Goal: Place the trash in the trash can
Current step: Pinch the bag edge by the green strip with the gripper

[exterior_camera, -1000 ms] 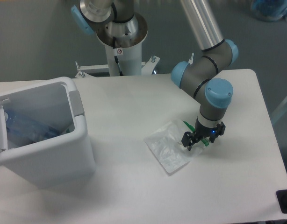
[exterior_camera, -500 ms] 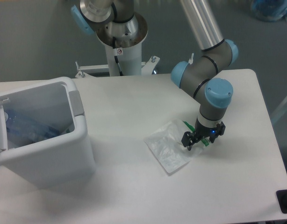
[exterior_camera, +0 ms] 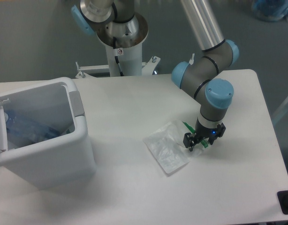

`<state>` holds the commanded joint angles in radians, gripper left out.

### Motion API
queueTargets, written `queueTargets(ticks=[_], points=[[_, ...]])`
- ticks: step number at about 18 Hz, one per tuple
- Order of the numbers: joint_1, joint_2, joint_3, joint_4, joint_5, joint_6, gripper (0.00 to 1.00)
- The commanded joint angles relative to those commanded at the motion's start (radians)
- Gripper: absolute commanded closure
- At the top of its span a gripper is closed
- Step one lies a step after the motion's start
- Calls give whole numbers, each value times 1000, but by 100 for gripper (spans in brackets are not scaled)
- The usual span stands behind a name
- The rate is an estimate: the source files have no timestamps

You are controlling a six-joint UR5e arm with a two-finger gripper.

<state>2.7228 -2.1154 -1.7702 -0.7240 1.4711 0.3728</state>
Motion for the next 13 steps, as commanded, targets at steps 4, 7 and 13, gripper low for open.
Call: queueTargets(ticks=[4, 7, 13], points=[[0, 5, -2, 0, 0, 0, 30], [0, 8, -5, 0, -2, 2, 36], [-2, 9, -8, 0, -3, -3, 47]])
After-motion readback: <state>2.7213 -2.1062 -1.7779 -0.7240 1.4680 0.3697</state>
